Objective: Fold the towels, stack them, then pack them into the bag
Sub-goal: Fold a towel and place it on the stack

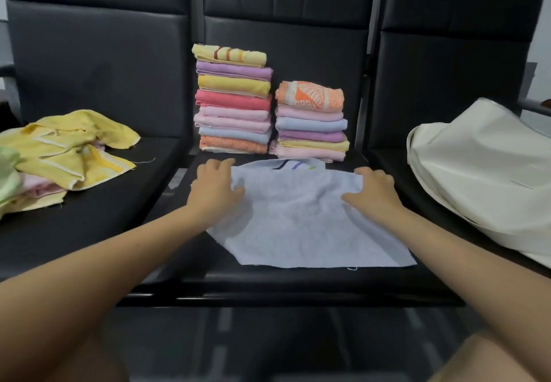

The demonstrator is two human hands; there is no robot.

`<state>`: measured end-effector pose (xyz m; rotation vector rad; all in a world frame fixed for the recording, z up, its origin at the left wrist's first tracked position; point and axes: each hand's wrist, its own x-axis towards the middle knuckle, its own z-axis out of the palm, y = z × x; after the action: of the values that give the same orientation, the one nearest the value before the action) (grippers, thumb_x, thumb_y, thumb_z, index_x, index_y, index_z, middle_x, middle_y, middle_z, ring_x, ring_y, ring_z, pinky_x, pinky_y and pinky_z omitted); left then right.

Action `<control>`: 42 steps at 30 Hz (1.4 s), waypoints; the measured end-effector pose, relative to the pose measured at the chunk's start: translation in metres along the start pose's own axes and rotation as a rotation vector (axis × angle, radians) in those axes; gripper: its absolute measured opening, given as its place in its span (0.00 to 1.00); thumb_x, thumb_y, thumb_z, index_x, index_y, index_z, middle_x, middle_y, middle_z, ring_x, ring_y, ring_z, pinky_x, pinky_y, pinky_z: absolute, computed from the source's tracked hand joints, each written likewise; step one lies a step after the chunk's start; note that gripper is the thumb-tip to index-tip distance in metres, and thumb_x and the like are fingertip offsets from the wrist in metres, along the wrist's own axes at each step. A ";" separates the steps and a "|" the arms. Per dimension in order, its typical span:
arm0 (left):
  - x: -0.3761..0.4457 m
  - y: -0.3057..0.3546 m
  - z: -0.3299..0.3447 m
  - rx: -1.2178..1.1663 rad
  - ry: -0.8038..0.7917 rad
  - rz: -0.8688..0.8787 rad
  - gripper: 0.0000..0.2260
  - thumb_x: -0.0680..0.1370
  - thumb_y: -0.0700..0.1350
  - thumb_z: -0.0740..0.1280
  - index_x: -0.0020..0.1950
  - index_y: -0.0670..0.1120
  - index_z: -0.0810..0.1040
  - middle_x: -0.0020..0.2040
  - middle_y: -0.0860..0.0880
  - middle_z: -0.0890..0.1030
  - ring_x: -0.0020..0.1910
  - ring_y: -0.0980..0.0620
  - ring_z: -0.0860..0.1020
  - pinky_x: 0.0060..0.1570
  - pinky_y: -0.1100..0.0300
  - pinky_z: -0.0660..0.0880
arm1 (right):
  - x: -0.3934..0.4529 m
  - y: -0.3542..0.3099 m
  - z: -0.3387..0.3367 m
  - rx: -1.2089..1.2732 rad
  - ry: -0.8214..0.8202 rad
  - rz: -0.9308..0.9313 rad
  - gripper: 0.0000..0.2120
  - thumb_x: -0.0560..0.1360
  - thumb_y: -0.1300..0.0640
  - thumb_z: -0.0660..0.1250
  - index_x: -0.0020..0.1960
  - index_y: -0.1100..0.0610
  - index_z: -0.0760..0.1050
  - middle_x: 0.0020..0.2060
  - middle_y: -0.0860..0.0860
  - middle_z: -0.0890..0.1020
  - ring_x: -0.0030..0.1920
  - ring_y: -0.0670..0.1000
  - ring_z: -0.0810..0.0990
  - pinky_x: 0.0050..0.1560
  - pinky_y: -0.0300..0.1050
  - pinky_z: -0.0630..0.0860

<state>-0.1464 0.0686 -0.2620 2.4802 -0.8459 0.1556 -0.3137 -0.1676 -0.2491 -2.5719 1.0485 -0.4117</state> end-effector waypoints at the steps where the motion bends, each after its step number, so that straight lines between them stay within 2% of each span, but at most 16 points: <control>1: -0.006 0.009 -0.001 0.026 0.045 0.125 0.22 0.78 0.48 0.66 0.72 0.46 0.68 0.68 0.43 0.68 0.69 0.42 0.63 0.66 0.49 0.65 | -0.004 -0.005 -0.001 0.011 0.031 -0.084 0.25 0.74 0.51 0.70 0.68 0.54 0.70 0.62 0.55 0.71 0.67 0.56 0.66 0.58 0.49 0.69; 3: -0.019 0.022 -0.001 0.024 0.063 0.351 0.11 0.77 0.48 0.66 0.59 0.48 0.77 0.59 0.47 0.75 0.61 0.46 0.70 0.59 0.54 0.68 | -0.013 -0.015 -0.002 0.114 -0.002 -0.256 0.11 0.74 0.52 0.71 0.54 0.53 0.78 0.51 0.49 0.77 0.55 0.49 0.74 0.53 0.45 0.71; 5: -0.032 0.030 -0.001 0.010 -0.114 0.463 0.05 0.77 0.49 0.65 0.46 0.49 0.78 0.46 0.53 0.77 0.49 0.50 0.75 0.50 0.55 0.71 | -0.028 -0.023 -0.005 0.300 -0.300 -0.358 0.05 0.74 0.55 0.72 0.44 0.57 0.79 0.39 0.47 0.81 0.40 0.45 0.77 0.45 0.42 0.73; 7: -0.045 0.031 0.001 0.040 -0.357 0.542 0.08 0.77 0.54 0.63 0.42 0.52 0.73 0.40 0.55 0.74 0.42 0.53 0.74 0.45 0.56 0.71 | -0.044 -0.028 -0.005 0.326 -0.601 -0.413 0.07 0.73 0.56 0.73 0.45 0.59 0.80 0.37 0.47 0.81 0.37 0.44 0.76 0.41 0.37 0.74; 9: -0.054 0.027 0.004 0.070 -0.457 0.610 0.11 0.73 0.61 0.59 0.45 0.55 0.71 0.42 0.56 0.72 0.45 0.55 0.72 0.45 0.60 0.69 | -0.056 -0.030 -0.001 0.182 -0.692 -0.525 0.10 0.70 0.52 0.76 0.49 0.54 0.80 0.41 0.43 0.78 0.41 0.41 0.74 0.46 0.35 0.72; 11: -0.061 0.019 0.004 0.069 -0.454 0.634 0.20 0.70 0.68 0.57 0.50 0.55 0.72 0.47 0.56 0.72 0.48 0.58 0.70 0.48 0.63 0.67 | -0.060 -0.028 0.003 0.086 -0.658 -0.615 0.13 0.69 0.48 0.77 0.51 0.48 0.78 0.44 0.40 0.74 0.46 0.40 0.72 0.51 0.32 0.69; 14: -0.069 0.009 0.002 0.055 -0.400 0.702 0.25 0.70 0.70 0.58 0.57 0.54 0.73 0.51 0.56 0.71 0.51 0.59 0.68 0.51 0.64 0.68 | -0.064 -0.028 0.004 0.049 -0.585 -0.686 0.07 0.73 0.50 0.73 0.48 0.46 0.76 0.47 0.42 0.75 0.51 0.38 0.70 0.52 0.29 0.65; 18: -0.074 0.008 0.001 0.003 -0.297 0.697 0.21 0.76 0.59 0.53 0.55 0.47 0.76 0.50 0.52 0.77 0.49 0.52 0.73 0.49 0.56 0.72 | -0.064 -0.034 0.010 0.062 -0.463 -0.666 0.04 0.79 0.54 0.64 0.47 0.54 0.73 0.42 0.46 0.78 0.43 0.43 0.73 0.46 0.36 0.67; 21: -0.064 0.016 -0.005 -0.112 -0.226 0.492 0.14 0.77 0.46 0.54 0.55 0.43 0.75 0.49 0.46 0.80 0.48 0.47 0.77 0.49 0.54 0.71 | -0.061 -0.046 0.009 0.134 -0.428 -0.567 0.03 0.81 0.55 0.58 0.52 0.54 0.68 0.37 0.44 0.73 0.38 0.45 0.70 0.39 0.35 0.66; 23: -0.050 0.019 -0.014 -0.192 -0.195 0.372 0.09 0.80 0.40 0.56 0.54 0.46 0.75 0.46 0.48 0.80 0.46 0.49 0.77 0.47 0.57 0.71 | -0.056 -0.058 0.004 0.160 -0.386 -0.578 0.05 0.80 0.50 0.61 0.51 0.51 0.68 0.39 0.45 0.74 0.40 0.46 0.71 0.39 0.33 0.66; 26: -0.027 0.016 -0.035 -0.151 -0.159 0.380 0.11 0.82 0.42 0.59 0.38 0.47 0.70 0.34 0.53 0.74 0.36 0.54 0.71 0.39 0.60 0.65 | -0.041 -0.071 -0.009 0.101 -0.275 -0.606 0.08 0.77 0.46 0.65 0.51 0.48 0.70 0.44 0.48 0.78 0.45 0.49 0.75 0.47 0.43 0.71; 29: -0.006 0.002 -0.046 -0.080 -0.170 0.370 0.16 0.81 0.42 0.59 0.33 0.50 0.66 0.30 0.54 0.72 0.33 0.57 0.70 0.36 0.58 0.62 | -0.015 -0.068 -0.014 0.073 -0.260 -0.581 0.04 0.81 0.54 0.60 0.48 0.49 0.72 0.45 0.46 0.78 0.48 0.50 0.76 0.47 0.45 0.70; 33: 0.020 -0.024 -0.042 -0.094 -0.296 0.221 0.14 0.82 0.43 0.57 0.37 0.47 0.72 0.36 0.54 0.75 0.39 0.55 0.73 0.42 0.59 0.67 | 0.020 -0.050 -0.009 0.038 -0.264 -0.420 0.13 0.80 0.63 0.56 0.52 0.57 0.79 0.51 0.49 0.80 0.55 0.51 0.76 0.54 0.45 0.72; 36: 0.030 -0.043 -0.028 -0.018 -0.334 0.112 0.15 0.83 0.45 0.57 0.36 0.46 0.68 0.36 0.53 0.72 0.40 0.51 0.71 0.43 0.57 0.64 | 0.034 -0.037 -0.007 0.202 -0.324 -0.247 0.12 0.79 0.61 0.58 0.39 0.57 0.76 0.38 0.49 0.76 0.43 0.51 0.74 0.37 0.42 0.72; 39: 0.038 -0.056 -0.016 -0.017 -0.248 0.059 0.17 0.83 0.49 0.57 0.36 0.43 0.69 0.35 0.50 0.74 0.40 0.49 0.73 0.44 0.52 0.68 | 0.046 -0.030 -0.001 0.392 -0.253 -0.161 0.13 0.79 0.56 0.64 0.37 0.58 0.77 0.34 0.51 0.76 0.40 0.49 0.73 0.35 0.40 0.70; 42: 0.043 -0.054 -0.009 -0.084 -0.082 0.109 0.20 0.82 0.51 0.57 0.36 0.39 0.71 0.37 0.47 0.75 0.43 0.47 0.74 0.50 0.50 0.69 | 0.061 -0.029 0.010 0.346 -0.093 -0.226 0.16 0.78 0.52 0.65 0.45 0.66 0.80 0.42 0.63 0.81 0.42 0.54 0.77 0.41 0.47 0.72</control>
<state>-0.0791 0.0869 -0.2662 2.3773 -1.0015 0.0551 -0.2504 -0.1896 -0.2384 -2.3739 0.5955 -0.4771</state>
